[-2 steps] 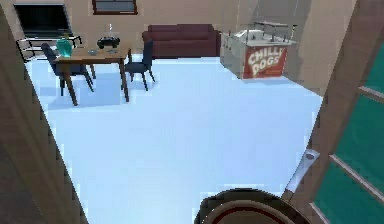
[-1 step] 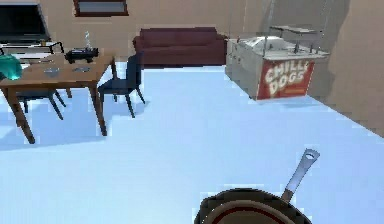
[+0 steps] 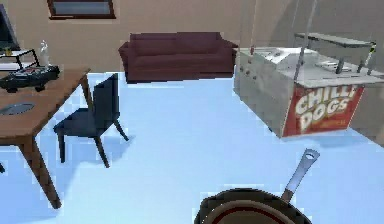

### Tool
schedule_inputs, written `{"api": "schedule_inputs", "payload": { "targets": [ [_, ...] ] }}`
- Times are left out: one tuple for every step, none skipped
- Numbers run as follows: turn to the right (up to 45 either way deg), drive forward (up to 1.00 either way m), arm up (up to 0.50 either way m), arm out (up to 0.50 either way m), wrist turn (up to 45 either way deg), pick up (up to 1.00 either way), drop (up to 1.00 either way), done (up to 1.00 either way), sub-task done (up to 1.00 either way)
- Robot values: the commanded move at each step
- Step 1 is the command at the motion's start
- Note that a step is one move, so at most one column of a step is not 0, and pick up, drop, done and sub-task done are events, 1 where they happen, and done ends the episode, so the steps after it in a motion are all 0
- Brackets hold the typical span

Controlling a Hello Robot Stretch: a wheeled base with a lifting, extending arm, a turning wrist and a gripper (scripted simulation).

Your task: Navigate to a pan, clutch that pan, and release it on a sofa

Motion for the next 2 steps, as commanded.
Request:
{"api": "schedule_inputs", "payload": {
  "targets": [
    [0.0,1.00,0.00,0.00,0.0,0.00,0.00,0.00,0.00],
    [-3.0,0.00,0.00,0.00,0.0,0.00,0.00,0.00,0.00]
  ]
}}
